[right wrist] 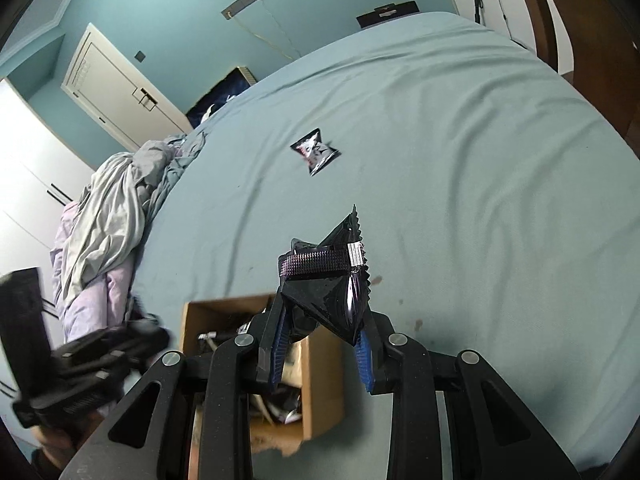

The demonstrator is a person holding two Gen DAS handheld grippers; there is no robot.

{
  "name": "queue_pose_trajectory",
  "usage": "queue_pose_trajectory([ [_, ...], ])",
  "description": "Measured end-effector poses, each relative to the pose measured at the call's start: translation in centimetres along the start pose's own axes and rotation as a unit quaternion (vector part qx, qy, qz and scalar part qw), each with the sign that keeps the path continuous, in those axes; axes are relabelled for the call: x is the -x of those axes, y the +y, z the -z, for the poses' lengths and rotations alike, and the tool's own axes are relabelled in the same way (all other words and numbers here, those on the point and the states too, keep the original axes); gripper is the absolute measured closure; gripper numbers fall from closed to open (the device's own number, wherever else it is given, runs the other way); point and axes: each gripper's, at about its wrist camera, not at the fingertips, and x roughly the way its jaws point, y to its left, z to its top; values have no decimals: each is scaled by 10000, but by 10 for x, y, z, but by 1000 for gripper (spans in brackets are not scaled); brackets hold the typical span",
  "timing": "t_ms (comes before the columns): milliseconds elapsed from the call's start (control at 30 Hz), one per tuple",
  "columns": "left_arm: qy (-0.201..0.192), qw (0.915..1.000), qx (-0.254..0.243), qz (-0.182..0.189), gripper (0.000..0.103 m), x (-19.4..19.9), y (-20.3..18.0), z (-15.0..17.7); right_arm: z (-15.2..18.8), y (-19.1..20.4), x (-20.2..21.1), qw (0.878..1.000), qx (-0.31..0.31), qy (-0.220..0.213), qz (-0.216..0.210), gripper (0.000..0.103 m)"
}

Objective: Organize snacks
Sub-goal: 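Lower both packets into the box and open both grippers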

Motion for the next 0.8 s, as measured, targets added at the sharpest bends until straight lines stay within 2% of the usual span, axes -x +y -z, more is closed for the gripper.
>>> queue_pose_trajectory([
  [33,7,9999,-18,100,41,-5,-2,5,3,1,2,10000,36,-9,-30,76],
  [100,-44,9999,-42,105,38,-10,-2,10,7,2,3,9999,75,22,-131,76],
  [133,-57,9999,-66,69,33,-10,-2,10,10,3,4,9998,99,51,-147,76],
  [233,-293,9992,-84,-263,19,3,7,15,12,6,1,9996,262,99,-9,76],
  [433,-624,9944,-90,-846,3,26,34,21,8,20,-13,9983,529,229,60,76],
  [533,-682,9890,-47,-1311,2,21,46,25,6,25,-17,9977,627,260,19,76],
  [600,-606,9876,-31,-1447,2,14,48,23,7,28,-19,9972,693,266,-18,76],
  [800,-540,9861,-3,-1571,2,8,46,20,11,41,-24,9917,1154,422,-391,74],
])
